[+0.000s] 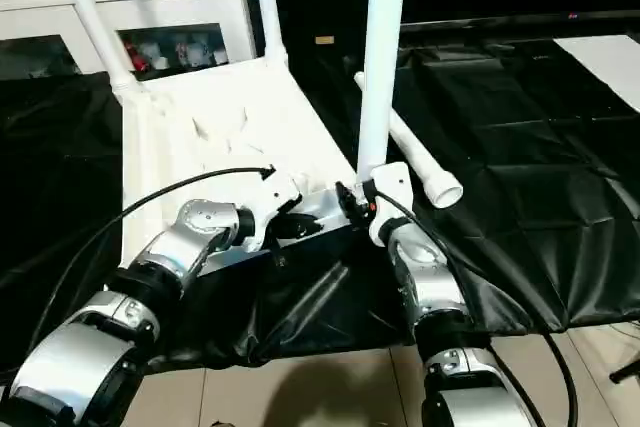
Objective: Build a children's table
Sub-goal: Rotate leg to tighten
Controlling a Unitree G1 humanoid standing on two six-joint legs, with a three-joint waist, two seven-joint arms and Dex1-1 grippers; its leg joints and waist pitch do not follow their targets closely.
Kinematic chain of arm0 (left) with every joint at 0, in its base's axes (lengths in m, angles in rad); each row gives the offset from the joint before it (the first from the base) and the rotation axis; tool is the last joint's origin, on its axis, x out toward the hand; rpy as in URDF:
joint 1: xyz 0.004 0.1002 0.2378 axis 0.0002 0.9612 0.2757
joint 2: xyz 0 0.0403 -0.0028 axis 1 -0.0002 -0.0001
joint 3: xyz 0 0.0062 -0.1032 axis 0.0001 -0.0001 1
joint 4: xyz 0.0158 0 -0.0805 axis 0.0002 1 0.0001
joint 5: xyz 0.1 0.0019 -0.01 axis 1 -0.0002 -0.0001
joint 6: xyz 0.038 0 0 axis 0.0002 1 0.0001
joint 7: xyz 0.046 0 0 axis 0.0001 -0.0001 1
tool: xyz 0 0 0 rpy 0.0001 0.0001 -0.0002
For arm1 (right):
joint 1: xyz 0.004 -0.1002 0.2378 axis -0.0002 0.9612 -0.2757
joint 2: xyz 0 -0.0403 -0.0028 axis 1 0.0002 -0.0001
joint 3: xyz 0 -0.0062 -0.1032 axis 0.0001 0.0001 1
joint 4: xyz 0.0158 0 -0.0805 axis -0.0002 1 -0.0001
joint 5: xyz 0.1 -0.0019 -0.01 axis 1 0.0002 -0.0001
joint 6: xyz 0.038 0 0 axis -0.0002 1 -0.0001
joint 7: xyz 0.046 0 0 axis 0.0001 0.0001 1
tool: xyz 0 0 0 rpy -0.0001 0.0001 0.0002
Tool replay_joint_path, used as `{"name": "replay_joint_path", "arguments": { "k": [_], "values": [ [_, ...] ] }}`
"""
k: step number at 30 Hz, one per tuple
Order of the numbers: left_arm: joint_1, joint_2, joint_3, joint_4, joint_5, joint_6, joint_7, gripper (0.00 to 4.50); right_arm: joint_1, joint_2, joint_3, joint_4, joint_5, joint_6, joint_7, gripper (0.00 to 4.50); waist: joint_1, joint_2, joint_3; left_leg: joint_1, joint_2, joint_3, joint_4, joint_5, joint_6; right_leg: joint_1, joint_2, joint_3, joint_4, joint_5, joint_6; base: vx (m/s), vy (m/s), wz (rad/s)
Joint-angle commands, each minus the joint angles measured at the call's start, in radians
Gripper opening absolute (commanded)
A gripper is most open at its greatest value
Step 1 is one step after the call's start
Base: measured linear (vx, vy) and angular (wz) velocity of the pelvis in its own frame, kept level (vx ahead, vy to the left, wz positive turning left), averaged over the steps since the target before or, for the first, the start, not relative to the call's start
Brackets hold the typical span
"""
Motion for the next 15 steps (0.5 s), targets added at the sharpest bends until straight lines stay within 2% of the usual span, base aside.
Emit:
{"name": "replay_joint_path", "arguments": {
  "k": [1, 4, 5, 6, 7, 10, 12, 15],
  "values": [
    [0.007, -0.005, 0.007, -0.024, -0.034, -0.055, -0.033, 0.0, 0.013, 0.01, 0.06, 0.002, 0.025, -0.002, 0.129, 4.2, 0.003, -0.019, -0.057, 0.008, 0.043, -0.024, -0.068, -0.255, 0.107, 0.053, -0.064, 0.04, -0.082, -0.268, -0.201, 0.0, 0.0, 0.0],
    [0.02, 0.042, 0.001, -0.039, -0.053, -0.093, -0.148, 0.0, 0.045, -0.063, 0.089, -0.056, 0.046, -0.007, 0.309, 4.39, 0.011, -0.019, -0.059, 0.005, 0.046, -0.021, -0.062, -0.212, 0.136, 0.055, -0.061, 0.038, -0.074, -0.213, -0.211, 0.0, 0.0, 0.0],
    [0.023, 0.056, 0.0, -0.043, -0.058, -0.098, -0.179, 0.0, 0.059, -0.08, 0.091, -0.087, 0.073, 0.003, 0.38, 4.39, 0.015, -0.015, -0.059, 0.004, 0.048, -0.021, -0.061, -0.199, 0.146, 0.054, -0.062, 0.038, -0.071, -0.192, -0.217, 0.0, 0.0, 0.0],
    [0.023, 0.056, 0.0, -0.043, -0.058, -0.098, -0.179, 0.0, 0.059, -0.08, 0.091, -0.087, 0.073, 0.003, 0.38, 4.39, 0.017, -0.015, -0.059, 0.006, 0.049, -0.02, -0.061, -0.2, 0.15, 0.053, -0.061, 0.037, -0.071, -0.19, -0.219, 0.0, 0.0, 0.0],
    [0.028, 0.081, -0.005, -0.049, -0.063, -0.111, -0.231, 0.0, 0.078, -0.116, 0.104, -0.132, 0.102, 0.016, 0.487, 4.39, 0.019, -0.016, -0.06, 0.007, 0.051, -0.019, -0.061, -0.201, 0.151, 0.053, -0.061, 0.037, -0.069, -0.185, -0.226, 0.0, 0.0, 0.0],
    [0.035, 0.118, -0.007, -0.055, -0.078, -0.128, -0.322, 0.0, 0.1, -0.182, 0.131, -0.179, 0.125, 0.031, 0.641, 4.39, 0.029, -0.015, -0.06, 0.006, 0.054, -0.02, -0.06, -0.197, 0.153, 0.053, -0.061, 0.037, -0.066, -0.174, -0.23, 0.0, 0.0, 0.0],
    [0.033, 0.131, -0.004, -0.051, -0.083, -0.136, -0.352, 0.0, 0.103, -0.208, 0.139, -0.193, 0.135, 0.043, 0.696, 4.39, 0.034, -0.016, -0.06, 0.009, 0.055, -0.02, -0.062, -0.203, 0.149, 0.051, -0.06, 0.037, -0.067, -0.183, -0.232, 0.0, 0.0, 0.0],
    [0.026, 0.15, -0.001, -0.031, -0.084, -0.151, -0.383, 0.0, 0.101, -0.238, 0.148, -0.209, 0.146, 0.061, 0.766, 4.14, 0.041, -0.016, -0.06, 0.013, 0.058, -0.02, -0.063, -0.212, 0.132, 0.049, -0.061, 0.039, -0.066, -0.19, -0.232, 0.0, 0.0, 0.0]
  ]
}}
